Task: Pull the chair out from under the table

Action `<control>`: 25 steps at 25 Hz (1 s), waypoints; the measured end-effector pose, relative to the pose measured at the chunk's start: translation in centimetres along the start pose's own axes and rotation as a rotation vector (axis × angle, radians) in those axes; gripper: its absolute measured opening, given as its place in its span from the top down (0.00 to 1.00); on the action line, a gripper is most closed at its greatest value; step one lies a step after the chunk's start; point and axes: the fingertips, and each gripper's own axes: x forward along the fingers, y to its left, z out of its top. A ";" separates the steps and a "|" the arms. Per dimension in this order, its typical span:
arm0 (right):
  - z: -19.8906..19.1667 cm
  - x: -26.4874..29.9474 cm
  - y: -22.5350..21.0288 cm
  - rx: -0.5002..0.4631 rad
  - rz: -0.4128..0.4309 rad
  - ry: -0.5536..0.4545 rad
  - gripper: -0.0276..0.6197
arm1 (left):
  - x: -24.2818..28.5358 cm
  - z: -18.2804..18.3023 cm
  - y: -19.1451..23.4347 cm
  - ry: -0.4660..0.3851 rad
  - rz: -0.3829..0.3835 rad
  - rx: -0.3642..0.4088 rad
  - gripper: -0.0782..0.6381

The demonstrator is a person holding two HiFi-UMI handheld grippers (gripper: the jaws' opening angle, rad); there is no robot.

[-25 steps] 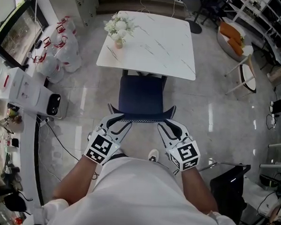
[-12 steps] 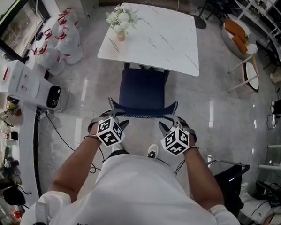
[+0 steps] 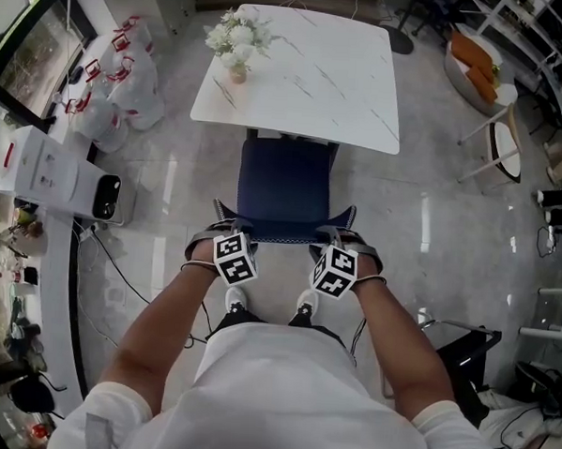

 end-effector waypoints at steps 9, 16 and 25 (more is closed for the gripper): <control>-1.2 3.9 0.2 -0.007 0.050 0.058 0.68 | 4.1 -1.2 0.3 0.098 -0.029 -0.009 0.64; -1.9 6.5 0.0 -0.072 0.024 0.101 0.69 | 5.1 -1.4 0.3 0.078 -0.036 0.037 0.67; -1.8 6.6 0.1 -0.035 0.039 0.111 0.75 | 5.2 -1.6 0.3 0.073 -0.016 0.071 0.72</control>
